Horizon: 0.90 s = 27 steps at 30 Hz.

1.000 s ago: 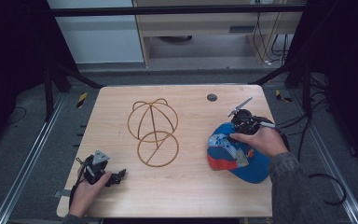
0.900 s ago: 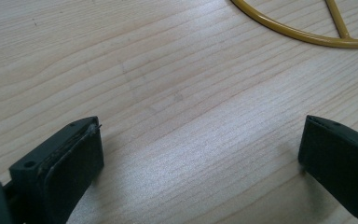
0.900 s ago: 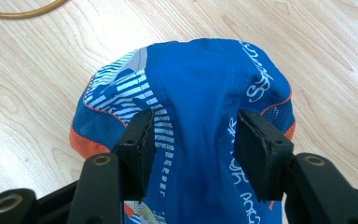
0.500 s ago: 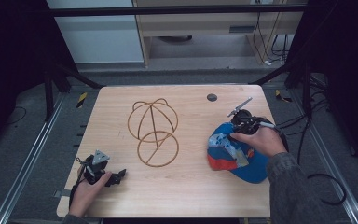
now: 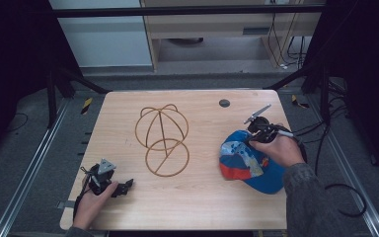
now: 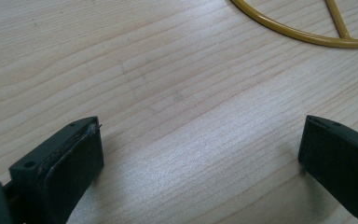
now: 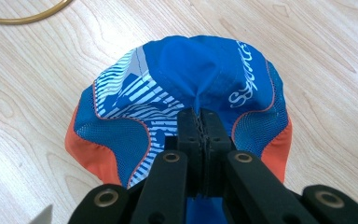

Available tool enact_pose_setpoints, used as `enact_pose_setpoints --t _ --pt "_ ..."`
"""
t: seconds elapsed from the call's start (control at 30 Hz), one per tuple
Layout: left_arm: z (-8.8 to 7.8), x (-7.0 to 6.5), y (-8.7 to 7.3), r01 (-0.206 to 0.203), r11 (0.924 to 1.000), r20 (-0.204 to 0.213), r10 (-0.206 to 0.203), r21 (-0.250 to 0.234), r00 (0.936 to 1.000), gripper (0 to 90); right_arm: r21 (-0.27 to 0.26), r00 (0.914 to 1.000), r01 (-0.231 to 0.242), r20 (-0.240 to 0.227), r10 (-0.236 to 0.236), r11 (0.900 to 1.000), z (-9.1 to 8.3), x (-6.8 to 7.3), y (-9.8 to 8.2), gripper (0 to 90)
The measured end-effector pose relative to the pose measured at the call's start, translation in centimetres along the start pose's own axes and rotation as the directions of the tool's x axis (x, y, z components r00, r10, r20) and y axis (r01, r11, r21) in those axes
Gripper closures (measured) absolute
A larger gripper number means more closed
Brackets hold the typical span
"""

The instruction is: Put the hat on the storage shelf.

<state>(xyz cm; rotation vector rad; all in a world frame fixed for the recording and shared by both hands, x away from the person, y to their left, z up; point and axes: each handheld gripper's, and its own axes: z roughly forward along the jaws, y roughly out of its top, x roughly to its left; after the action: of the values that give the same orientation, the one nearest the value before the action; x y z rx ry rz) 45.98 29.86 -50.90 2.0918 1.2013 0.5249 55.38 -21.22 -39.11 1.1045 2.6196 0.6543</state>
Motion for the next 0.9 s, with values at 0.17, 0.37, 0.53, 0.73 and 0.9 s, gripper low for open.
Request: enact_pose_setpoints --t 0.17,0.37,0.53,0.73,0.9 --pt "0.0 0.0 0.0 -0.001 1.0000 0.000 0.001 0.000 1.0000 0.0 -0.010 1.0000 -0.008 -0.005 0.008 1.000 -0.1 -0.2 -0.2 89.8" --pt "0.0 0.0 0.0 0.000 1.0000 0.000 0.000 0.000 1.0000 0.0 -0.028 0.9999 -0.007 -0.008 0.006 1.000 -0.7 -0.2 -0.3 90.0" --pt "0.0 0.0 0.0 0.000 1.0000 0.000 0.000 0.000 1.0000 0.0 -0.061 0.9999 0.001 -0.016 -0.002 0.998 -1.3 -0.2 -0.5 90.0" --pt "0.0 0.0 0.0 -0.001 1.0000 0.001 0.001 0.000 1.0000 0.0 -0.095 0.9998 -0.008 -0.020 0.006 0.995 -2.1 -0.4 -0.7 90.0" --pt "0.0 0.0 0.0 -0.001 1.0000 0.000 0.001 0.000 1.0000 0.0 -0.140 0.9997 -0.011 -0.024 0.008 0.990 -3.1 -0.1 -0.7 90.0"
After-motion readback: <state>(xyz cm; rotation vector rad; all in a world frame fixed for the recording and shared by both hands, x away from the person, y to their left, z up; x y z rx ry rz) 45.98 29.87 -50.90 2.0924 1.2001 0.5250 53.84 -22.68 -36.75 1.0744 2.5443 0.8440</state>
